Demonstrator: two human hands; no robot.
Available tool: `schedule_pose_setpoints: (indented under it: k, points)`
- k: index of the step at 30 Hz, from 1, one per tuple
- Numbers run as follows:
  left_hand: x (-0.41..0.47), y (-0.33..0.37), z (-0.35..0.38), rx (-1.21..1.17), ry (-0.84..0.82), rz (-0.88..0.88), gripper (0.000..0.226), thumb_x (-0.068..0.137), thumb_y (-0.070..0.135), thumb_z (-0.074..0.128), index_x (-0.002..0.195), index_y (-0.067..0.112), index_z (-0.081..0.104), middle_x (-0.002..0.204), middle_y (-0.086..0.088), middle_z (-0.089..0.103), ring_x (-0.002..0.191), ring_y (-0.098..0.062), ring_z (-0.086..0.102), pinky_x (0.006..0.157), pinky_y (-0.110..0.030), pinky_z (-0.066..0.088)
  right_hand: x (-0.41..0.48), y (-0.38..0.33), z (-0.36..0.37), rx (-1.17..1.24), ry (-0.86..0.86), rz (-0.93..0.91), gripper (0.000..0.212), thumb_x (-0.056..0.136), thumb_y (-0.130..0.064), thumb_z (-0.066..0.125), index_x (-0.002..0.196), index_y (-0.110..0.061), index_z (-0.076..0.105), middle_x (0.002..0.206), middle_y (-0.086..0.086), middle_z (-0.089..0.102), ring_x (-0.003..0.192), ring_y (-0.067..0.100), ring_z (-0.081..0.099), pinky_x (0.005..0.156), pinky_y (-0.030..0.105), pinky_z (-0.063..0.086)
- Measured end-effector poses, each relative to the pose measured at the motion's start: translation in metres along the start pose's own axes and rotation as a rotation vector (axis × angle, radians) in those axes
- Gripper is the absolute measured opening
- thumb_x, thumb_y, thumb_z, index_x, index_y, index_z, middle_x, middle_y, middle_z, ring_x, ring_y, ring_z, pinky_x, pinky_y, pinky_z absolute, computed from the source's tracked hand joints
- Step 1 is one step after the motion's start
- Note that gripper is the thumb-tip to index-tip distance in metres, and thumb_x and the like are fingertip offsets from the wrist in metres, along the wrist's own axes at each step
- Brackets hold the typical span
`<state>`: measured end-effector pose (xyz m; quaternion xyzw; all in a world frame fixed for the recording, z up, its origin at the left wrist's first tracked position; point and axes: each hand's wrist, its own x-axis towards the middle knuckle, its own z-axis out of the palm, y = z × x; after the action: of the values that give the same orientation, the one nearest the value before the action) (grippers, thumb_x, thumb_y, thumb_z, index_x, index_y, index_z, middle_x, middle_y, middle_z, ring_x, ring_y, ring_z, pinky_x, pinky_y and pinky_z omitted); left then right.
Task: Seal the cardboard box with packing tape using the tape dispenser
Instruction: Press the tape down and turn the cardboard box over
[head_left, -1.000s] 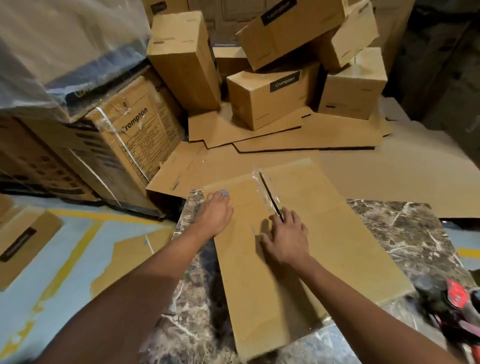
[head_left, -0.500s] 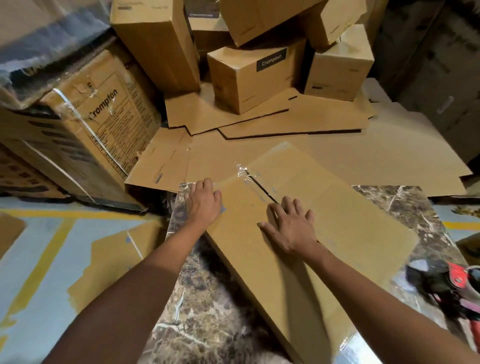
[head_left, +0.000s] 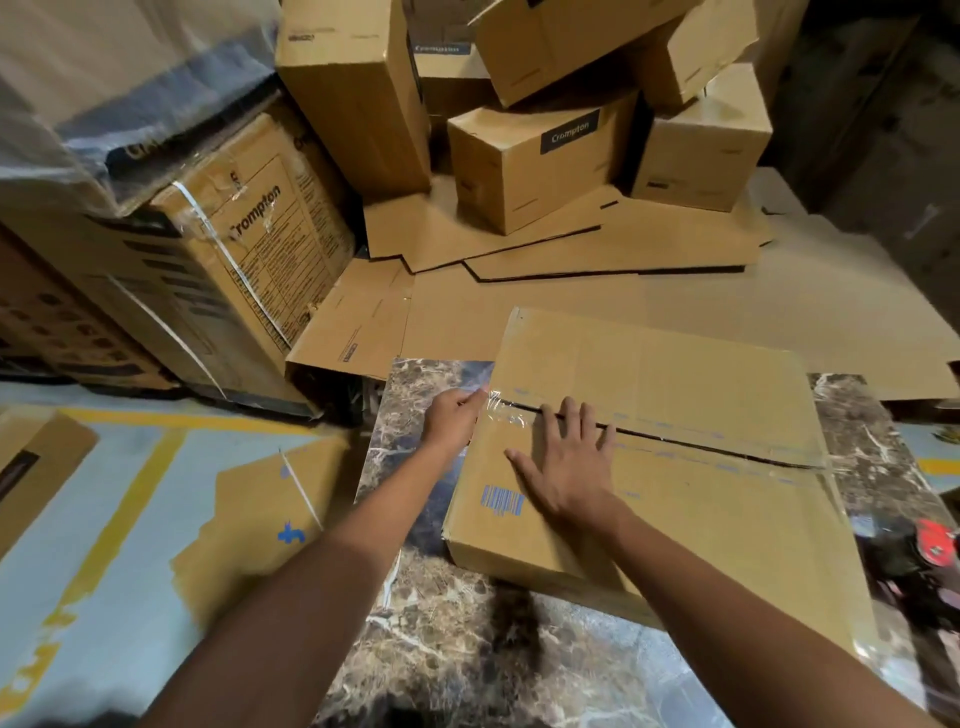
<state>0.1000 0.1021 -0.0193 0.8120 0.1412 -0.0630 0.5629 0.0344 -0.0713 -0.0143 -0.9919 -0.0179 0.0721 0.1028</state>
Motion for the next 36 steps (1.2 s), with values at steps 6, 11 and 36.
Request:
schedule_pose_setpoints:
  k: [6,11,36]
  points:
    - [0.004,-0.013,0.004,-0.376,-0.031,-0.193,0.014,0.091,0.014,0.067,0.080,0.005,0.066,0.080,-0.012,0.067,0.069,-0.023,0.055,0.055,-0.028,0.045,-0.005,0.008,-0.001,-0.011,-0.008,-0.034,0.091,0.086,-0.079,0.014,0.156,-0.021,0.011,0.164,0.013,0.004,0.151,0.035,-0.001,0.119,0.060,0.003]
    - [-0.012,-0.020,0.001,-0.659,-0.074,-0.323,0.013,0.092,0.011,0.065,0.080,0.004,0.064,0.063,-0.004,0.060,0.046,-0.010,0.050,0.044,-0.019,0.043,-0.013,0.007,0.000,-0.049,0.000,-0.064,0.091,0.085,-0.080,0.015,0.155,-0.022,0.015,0.164,0.013,0.009,0.151,0.035,0.003,0.118,0.060,0.008]
    - [-0.033,-0.041,0.025,0.100,-0.046,0.106,0.044,0.104,0.028,0.039,0.148,0.020,0.041,0.137,0.004,0.054,0.124,-0.017,0.051,0.105,-0.038,0.042,-0.018,0.008,0.005,-0.102,-0.019,-0.081,0.088,0.087,-0.078,0.010,0.154,-0.021,0.016,0.163,0.013,0.013,0.150,0.035,0.007,0.117,0.061,0.012]
